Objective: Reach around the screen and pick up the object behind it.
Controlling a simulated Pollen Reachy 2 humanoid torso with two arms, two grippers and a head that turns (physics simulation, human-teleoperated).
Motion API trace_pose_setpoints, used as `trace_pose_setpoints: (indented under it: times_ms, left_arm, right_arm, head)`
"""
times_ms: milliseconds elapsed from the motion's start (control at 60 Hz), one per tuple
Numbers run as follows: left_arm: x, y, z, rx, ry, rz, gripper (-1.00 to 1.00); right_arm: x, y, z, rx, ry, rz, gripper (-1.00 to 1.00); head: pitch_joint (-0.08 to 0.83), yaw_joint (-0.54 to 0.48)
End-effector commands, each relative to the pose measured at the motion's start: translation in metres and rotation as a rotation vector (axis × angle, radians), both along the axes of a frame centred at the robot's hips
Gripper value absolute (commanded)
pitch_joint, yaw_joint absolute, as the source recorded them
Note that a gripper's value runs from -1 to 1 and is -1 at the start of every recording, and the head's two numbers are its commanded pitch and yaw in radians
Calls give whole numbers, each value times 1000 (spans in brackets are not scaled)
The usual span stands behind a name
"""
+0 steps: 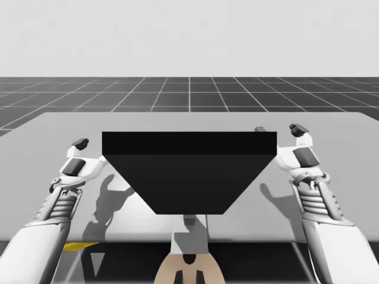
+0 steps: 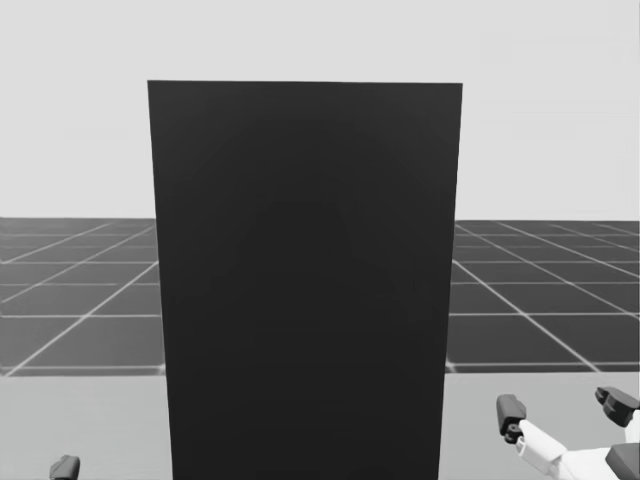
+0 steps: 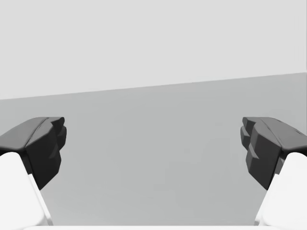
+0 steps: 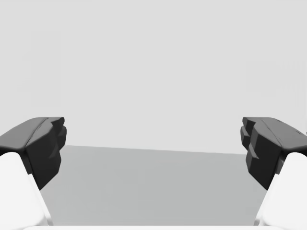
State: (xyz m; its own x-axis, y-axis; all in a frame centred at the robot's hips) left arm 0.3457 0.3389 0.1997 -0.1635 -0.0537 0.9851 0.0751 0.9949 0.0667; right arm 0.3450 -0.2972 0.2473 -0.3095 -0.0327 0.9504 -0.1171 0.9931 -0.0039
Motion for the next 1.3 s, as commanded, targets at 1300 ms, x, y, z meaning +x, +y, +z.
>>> trace_pose_setpoints:
  times_ms: [1300]
  left_arm:
    - [-59, -54, -18, 182, 256, -938, -1000]
  right_arm:
    - [-49, 20, -23, -87, 460, 685, -1000]
  head:
    - [99, -89]
